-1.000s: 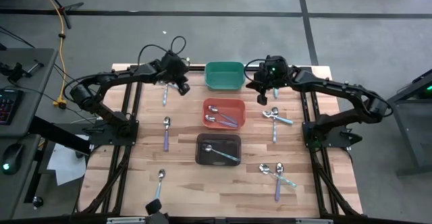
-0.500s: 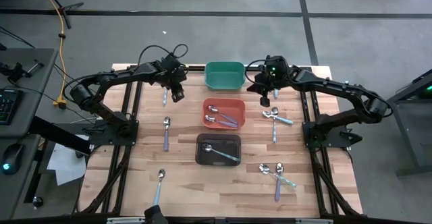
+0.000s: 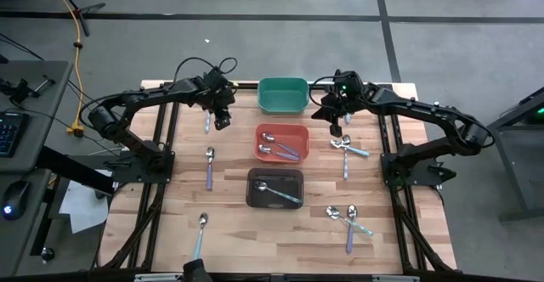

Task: Sort silverware by color (type)
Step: Put the top left blue spoon into the blue bin

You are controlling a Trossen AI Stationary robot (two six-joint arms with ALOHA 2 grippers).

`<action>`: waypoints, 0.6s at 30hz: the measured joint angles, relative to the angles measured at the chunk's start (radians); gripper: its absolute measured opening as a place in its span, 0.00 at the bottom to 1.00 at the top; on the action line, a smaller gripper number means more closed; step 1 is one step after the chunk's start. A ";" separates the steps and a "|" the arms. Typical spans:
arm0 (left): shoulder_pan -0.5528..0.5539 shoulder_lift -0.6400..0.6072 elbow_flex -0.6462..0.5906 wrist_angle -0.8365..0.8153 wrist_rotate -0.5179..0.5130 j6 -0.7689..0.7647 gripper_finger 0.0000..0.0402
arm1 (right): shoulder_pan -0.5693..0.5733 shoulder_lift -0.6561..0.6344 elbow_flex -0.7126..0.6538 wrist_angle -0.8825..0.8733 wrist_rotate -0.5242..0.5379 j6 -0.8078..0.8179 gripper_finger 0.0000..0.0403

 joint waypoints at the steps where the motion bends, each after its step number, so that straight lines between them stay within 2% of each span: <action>1: 0.000 0.005 0.000 0.002 0.000 0.010 0.47 | 0.000 0.000 0.000 -0.002 0.000 -0.003 0.00; 18: 0.000 0.143 0.000 0.056 -0.038 0.109 0.48 | 0.000 0.000 -0.001 0.007 -0.002 -0.009 0.00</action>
